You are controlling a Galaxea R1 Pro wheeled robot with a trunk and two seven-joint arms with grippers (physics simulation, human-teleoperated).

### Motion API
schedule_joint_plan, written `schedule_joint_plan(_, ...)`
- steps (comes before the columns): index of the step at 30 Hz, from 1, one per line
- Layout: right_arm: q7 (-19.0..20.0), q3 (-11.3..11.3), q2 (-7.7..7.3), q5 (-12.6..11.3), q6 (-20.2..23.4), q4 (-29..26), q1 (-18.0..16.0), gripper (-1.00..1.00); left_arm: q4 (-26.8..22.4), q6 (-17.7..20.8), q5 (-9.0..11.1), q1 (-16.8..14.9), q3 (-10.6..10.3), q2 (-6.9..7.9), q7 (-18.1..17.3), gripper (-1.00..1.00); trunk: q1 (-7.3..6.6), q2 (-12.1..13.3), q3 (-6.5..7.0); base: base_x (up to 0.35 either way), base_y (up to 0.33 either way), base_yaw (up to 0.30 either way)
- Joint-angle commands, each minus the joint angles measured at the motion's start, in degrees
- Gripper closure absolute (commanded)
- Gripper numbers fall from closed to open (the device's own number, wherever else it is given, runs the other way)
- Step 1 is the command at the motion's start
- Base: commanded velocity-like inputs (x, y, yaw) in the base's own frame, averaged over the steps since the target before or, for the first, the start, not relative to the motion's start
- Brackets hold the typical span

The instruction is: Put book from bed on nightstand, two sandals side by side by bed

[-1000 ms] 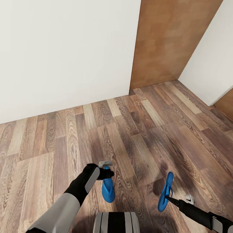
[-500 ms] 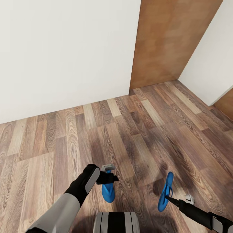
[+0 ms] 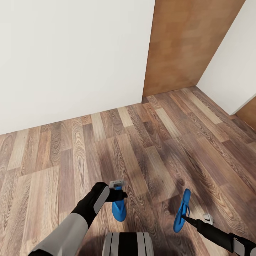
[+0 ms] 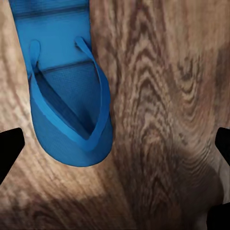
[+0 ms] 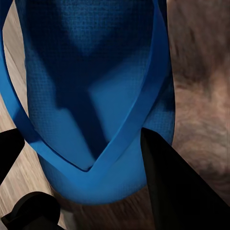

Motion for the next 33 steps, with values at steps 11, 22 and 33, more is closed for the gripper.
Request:
schedule_joint_plan(11, 0.2, 0.4, 0.0, -0.7, 0.7, 0.2, -0.1, 1.0, 0.1, -4.3, 1.0, 0.0, -0.2, 0.0, 9.4, -1.0, -0.01, 0.0, -0.04, 0.0, 0.0, 0.0)
schedule_joint_plan(22, 0.2, 0.4, 0.0, -0.7, 0.7, 0.2, -0.1, 1.0, 1.3, -4.7, 1.1, 0.0, -0.2, 0.0, 10.2, -1.0, 0.17, -0.1, -1.59, 0.0, 0.0, 0.0)
schedule_joint_plan(33, 0.2, 0.4, 0.0, -0.7, 0.7, 0.2, -0.1, 1.0, 1.2, -4.7, 1.1, 0.0, -0.2, 0.0, 10.0, -1.0, 0.45, -0.3, -4.02, 0.0, 0.0, 0.0)
